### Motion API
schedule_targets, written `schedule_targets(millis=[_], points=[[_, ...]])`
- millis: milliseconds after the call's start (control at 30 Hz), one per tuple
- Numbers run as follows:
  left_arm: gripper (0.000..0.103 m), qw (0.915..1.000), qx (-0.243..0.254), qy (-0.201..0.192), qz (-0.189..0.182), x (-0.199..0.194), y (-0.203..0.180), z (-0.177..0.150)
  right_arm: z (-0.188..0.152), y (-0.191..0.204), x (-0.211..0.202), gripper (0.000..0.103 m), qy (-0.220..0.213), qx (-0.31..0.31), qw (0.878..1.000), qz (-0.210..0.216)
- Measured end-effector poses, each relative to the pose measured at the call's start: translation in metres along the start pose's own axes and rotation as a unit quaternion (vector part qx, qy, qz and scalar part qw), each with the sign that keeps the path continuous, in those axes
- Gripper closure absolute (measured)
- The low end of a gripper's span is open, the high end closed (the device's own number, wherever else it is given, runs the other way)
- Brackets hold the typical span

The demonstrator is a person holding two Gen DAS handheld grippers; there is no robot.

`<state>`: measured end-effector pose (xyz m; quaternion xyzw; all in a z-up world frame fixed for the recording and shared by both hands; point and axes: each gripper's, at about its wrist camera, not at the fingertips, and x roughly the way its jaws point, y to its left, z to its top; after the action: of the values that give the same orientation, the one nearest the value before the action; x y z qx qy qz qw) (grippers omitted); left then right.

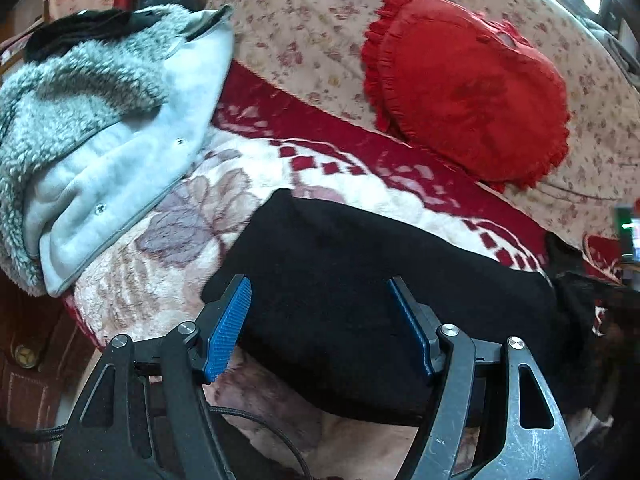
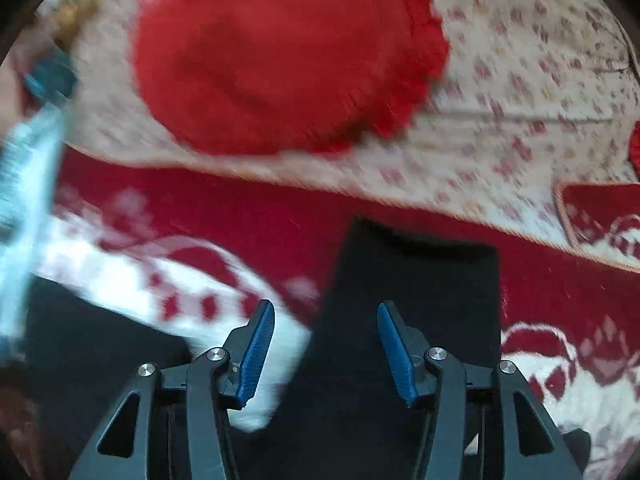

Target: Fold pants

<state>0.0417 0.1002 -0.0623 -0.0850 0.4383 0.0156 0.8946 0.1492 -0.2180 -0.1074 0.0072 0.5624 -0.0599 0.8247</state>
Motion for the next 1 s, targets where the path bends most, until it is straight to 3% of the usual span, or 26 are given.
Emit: schedule_targets(millis=[33,133,167,267,367,467,533,633,667,767,867,933,967,1000], points=[[0.033,1.0000,0.005,0.000,-0.002,-0.001,-0.003,0.000,-0.002,-0.004,-0.002,0.053,-0.023,-0.002,1.000,0.008],[0.033,0.9999,0.009,-0.001,-0.006,-0.003,-0.009,0.000,-0.011,-0.034,-0.018,0.092,-0.042,0.036,0.997,0.053],[0.033,0.9999,0.008,0.000,-0.008,-0.003,-0.009,0.000,-0.016,-0.047,-0.030,0.098,-0.050,0.050,0.996,0.061],[0.033,0.9998,0.004,0.002,-0.017,-0.004,-0.013,-0.002,-0.043,-0.083,-0.080,0.098,-0.086,0.075,0.990,0.080],[0.033,0.9997,0.006,0.004,-0.025,-0.004,-0.021,-0.004,-0.085,-0.117,-0.129,0.098,-0.108,0.099,0.987,0.069],[0.033,0.9993,0.013,0.006,-0.035,-0.004,-0.033,-0.006,-0.127,-0.145,-0.145,0.098,-0.092,0.134,0.984,0.068],[0.033,0.9987,0.026,0.012,-0.042,-0.002,-0.046,-0.009,-0.153,-0.160,-0.130,0.098,-0.056,0.160,0.983,0.078],[0.033,0.9973,0.050,0.015,-0.051,-0.003,-0.067,-0.014,-0.179,-0.174,-0.106,0.098,-0.022,0.218,0.968,0.120],[0.033,0.9967,0.061,0.014,-0.053,-0.005,-0.075,-0.017,-0.184,-0.176,-0.103,0.093,-0.024,0.231,0.965,0.125],[0.033,0.9953,0.079,0.017,-0.053,-0.006,-0.087,-0.021,-0.192,-0.192,-0.103,0.071,-0.068,0.296,0.938,0.166],[0.033,0.9943,0.085,0.026,-0.059,-0.004,-0.098,-0.026,-0.191,-0.202,-0.100,0.069,-0.096,0.330,0.920,0.189],[0.033,0.9936,0.089,0.032,-0.062,-0.004,-0.102,-0.029,-0.187,-0.203,-0.098,0.081,-0.104,0.326,0.920,0.193],[0.033,0.9930,0.094,0.035,-0.063,-0.004,-0.106,-0.031,-0.186,-0.201,-0.101,0.098,-0.105,0.317,0.924,0.186],[0.033,0.9926,0.098,0.035,-0.063,-0.005,-0.108,-0.033,-0.187,-0.198,-0.108,0.098,-0.111,0.304,0.929,0.181]])
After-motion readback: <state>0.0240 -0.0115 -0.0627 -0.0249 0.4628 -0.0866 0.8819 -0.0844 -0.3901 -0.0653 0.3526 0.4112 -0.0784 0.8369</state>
